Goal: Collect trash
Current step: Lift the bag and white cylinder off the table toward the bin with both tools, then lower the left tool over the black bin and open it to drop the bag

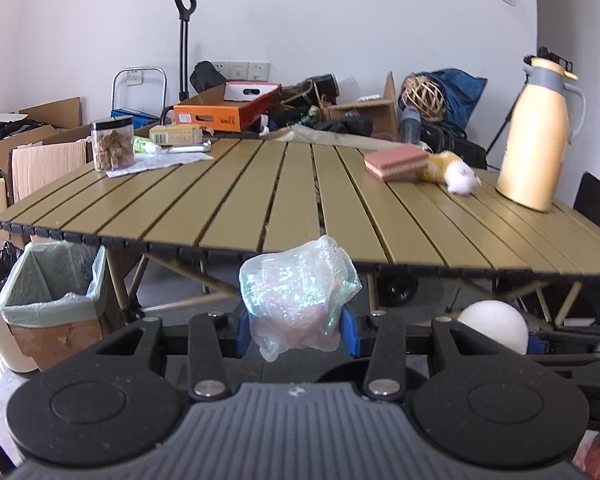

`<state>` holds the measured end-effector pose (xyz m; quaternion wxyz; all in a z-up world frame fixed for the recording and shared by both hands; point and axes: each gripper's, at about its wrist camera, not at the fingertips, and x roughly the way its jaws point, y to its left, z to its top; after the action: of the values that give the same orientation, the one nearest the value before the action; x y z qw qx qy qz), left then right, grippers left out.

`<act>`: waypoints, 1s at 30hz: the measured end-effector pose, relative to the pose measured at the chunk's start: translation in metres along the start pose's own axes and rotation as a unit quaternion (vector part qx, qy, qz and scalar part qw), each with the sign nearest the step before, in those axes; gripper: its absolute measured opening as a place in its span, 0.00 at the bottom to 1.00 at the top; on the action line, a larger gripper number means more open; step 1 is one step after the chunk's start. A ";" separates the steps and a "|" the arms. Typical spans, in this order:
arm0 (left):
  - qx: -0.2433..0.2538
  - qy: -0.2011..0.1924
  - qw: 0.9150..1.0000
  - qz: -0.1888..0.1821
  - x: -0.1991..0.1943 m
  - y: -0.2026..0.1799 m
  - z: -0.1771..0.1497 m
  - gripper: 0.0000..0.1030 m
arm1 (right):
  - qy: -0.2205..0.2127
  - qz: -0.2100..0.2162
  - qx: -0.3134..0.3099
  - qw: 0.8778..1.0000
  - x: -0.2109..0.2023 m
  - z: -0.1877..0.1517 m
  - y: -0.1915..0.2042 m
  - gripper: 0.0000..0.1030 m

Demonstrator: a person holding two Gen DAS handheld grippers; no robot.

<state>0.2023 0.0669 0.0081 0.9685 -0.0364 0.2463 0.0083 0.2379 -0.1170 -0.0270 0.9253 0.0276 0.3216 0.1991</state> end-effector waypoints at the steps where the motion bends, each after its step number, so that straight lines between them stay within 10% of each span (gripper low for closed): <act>1: 0.004 0.003 1.000 -0.001 -0.002 -0.002 -0.004 0.42 | 0.004 0.000 0.001 1.000 0.000 -0.004 0.000 0.39; 30: 0.073 0.134 0.988 0.020 0.017 -0.023 -0.093 0.42 | 0.122 -0.051 0.055 0.990 0.018 -0.092 -0.045 0.39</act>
<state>0.1736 0.0374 -0.0803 0.9263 0.0390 0.3747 0.0048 0.2107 -0.1585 -0.1185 0.8851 0.0369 0.4438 0.1354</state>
